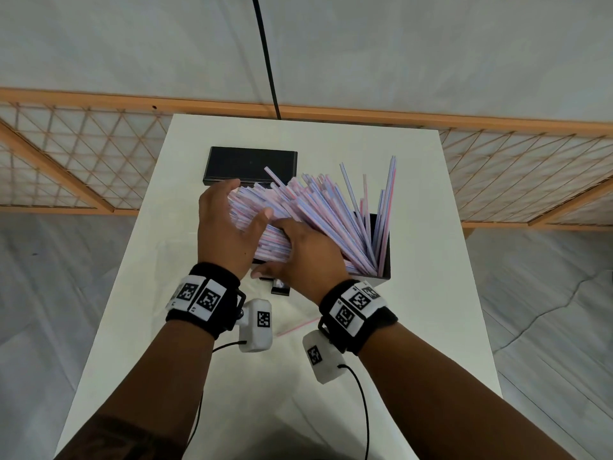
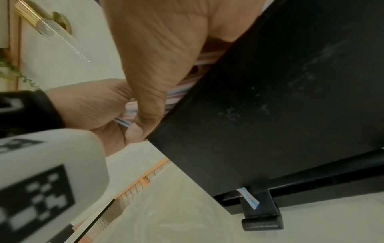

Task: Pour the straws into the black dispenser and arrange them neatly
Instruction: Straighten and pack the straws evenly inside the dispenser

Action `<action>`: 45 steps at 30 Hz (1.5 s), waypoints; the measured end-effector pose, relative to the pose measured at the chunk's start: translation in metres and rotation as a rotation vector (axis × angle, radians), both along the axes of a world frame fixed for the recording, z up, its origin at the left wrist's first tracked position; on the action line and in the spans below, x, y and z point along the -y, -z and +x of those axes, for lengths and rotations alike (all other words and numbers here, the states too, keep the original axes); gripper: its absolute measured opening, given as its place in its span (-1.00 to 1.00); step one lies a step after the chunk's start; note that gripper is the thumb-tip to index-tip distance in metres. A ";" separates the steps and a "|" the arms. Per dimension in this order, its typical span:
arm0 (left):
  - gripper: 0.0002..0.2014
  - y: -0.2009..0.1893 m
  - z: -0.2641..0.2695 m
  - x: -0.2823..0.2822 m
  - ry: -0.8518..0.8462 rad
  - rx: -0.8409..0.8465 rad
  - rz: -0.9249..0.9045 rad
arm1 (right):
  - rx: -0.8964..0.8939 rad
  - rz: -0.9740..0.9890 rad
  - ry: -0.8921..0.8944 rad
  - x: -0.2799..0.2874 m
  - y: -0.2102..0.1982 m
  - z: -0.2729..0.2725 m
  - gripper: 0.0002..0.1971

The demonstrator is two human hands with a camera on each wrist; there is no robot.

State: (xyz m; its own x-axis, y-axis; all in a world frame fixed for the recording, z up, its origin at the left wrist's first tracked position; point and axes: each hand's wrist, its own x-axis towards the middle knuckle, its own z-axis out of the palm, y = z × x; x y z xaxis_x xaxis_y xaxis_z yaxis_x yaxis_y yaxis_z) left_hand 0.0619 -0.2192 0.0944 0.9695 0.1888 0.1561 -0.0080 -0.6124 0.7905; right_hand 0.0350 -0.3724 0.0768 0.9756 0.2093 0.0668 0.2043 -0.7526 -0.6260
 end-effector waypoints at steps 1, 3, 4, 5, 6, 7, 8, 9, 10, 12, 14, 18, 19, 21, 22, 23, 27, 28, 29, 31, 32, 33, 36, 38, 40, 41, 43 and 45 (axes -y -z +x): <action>-0.36 0.000 0.000 0.001 -0.009 0.000 -0.007 | 0.008 0.017 0.003 0.003 0.000 -0.002 -0.10; -0.36 0.001 0.000 0.004 -0.029 -0.016 -0.027 | 0.014 0.053 0.011 0.008 0.001 -0.005 -0.15; -0.37 0.001 0.000 0.005 -0.039 -0.025 -0.039 | 0.013 0.066 0.011 0.010 0.001 -0.006 -0.18; -0.38 0.001 0.000 0.007 -0.047 -0.032 -0.052 | 0.011 0.074 0.009 0.011 0.001 -0.007 -0.22; -0.40 0.001 0.000 0.008 -0.053 -0.037 -0.066 | 0.017 0.081 0.007 0.012 0.001 -0.008 -0.26; -0.42 0.000 0.001 0.009 -0.057 -0.041 -0.081 | 0.038 0.094 0.006 0.013 -0.001 -0.009 -0.31; -0.45 0.000 0.001 0.010 -0.060 -0.046 -0.095 | 0.085 0.116 0.007 0.014 -0.004 -0.010 -0.37; -0.48 -0.001 0.002 0.009 -0.064 -0.053 -0.108 | 0.158 0.145 0.008 0.016 -0.006 -0.011 -0.43; -0.51 -0.001 0.002 0.009 -0.068 -0.054 -0.119 | 0.250 0.173 0.013 0.020 -0.009 -0.012 -0.48; -0.55 0.000 0.004 0.007 -0.079 -0.046 -0.144 | 0.423 0.198 0.086 0.032 -0.016 -0.014 -0.48; -0.55 0.000 0.005 0.005 -0.091 -0.056 -0.188 | 0.481 0.215 0.304 0.048 -0.021 -0.016 -0.30; -0.53 0.001 0.004 0.005 -0.108 -0.103 -0.290 | 0.183 0.239 0.685 0.077 -0.019 -0.011 0.33; -0.52 0.002 0.003 0.006 -0.103 -0.106 -0.311 | 0.090 0.259 0.688 0.080 -0.018 -0.008 0.41; -0.50 0.004 0.001 0.009 -0.089 -0.103 -0.333 | -0.022 0.270 0.610 0.081 -0.015 -0.002 0.45; -0.52 0.004 0.000 0.010 -0.087 -0.099 -0.332 | -0.042 0.255 0.547 0.078 -0.014 -0.001 0.45; -0.54 0.003 -0.001 0.012 -0.087 -0.094 -0.330 | -0.057 0.240 0.479 0.073 -0.013 -0.001 0.44; -0.50 0.003 0.003 0.018 -0.089 -0.084 -0.319 | -0.119 0.279 0.154 0.046 -0.006 -0.006 0.28; -0.46 0.003 0.004 0.019 -0.087 -0.091 -0.319 | -0.081 0.249 0.086 0.040 -0.003 -0.007 0.19; -0.43 0.003 0.003 0.020 -0.085 -0.098 -0.316 | -0.040 0.200 0.031 0.035 0.001 -0.008 0.09; -0.37 0.001 0.001 0.024 -0.083 -0.109 -0.296 | 0.016 0.106 -0.024 0.029 0.006 -0.007 -0.01; -0.30 -0.001 -0.001 0.026 -0.081 -0.117 -0.292 | 0.021 0.079 -0.029 0.028 0.008 -0.005 -0.02; -0.23 -0.004 -0.003 0.029 -0.074 -0.127 -0.285 | 0.016 0.061 -0.023 0.027 0.008 -0.004 -0.01; -0.05 -0.007 -0.006 0.031 -0.024 -0.149 -0.226 | -0.057 0.021 -0.002 0.025 0.006 0.002 0.05; -0.01 -0.005 -0.006 0.028 0.023 -0.159 -0.185 | -0.093 0.003 0.003 0.024 0.004 0.005 0.06; 0.04 -0.001 -0.006 0.025 0.057 -0.169 -0.151 | -0.121 -0.007 0.000 0.023 0.001 0.006 0.08; 0.06 0.001 -0.006 0.023 0.062 -0.169 -0.134 | -0.132 -0.013 -0.004 0.023 0.000 0.006 0.10; 0.03 0.004 -0.005 0.023 0.046 -0.157 -0.095 | -0.134 -0.036 -0.005 0.023 -0.001 0.007 0.19; -0.07 0.004 -0.004 0.024 0.012 -0.137 -0.076 | -0.072 -0.036 0.031 0.026 -0.003 0.005 0.24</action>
State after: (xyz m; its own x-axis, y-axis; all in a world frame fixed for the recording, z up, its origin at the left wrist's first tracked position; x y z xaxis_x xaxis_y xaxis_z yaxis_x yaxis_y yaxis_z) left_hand 0.0580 -0.2429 0.0904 0.9829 0.1838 0.0079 0.0964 -0.5514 0.8287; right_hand 0.0402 -0.3981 0.0800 0.9836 0.1802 -0.0112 0.1360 -0.7800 -0.6108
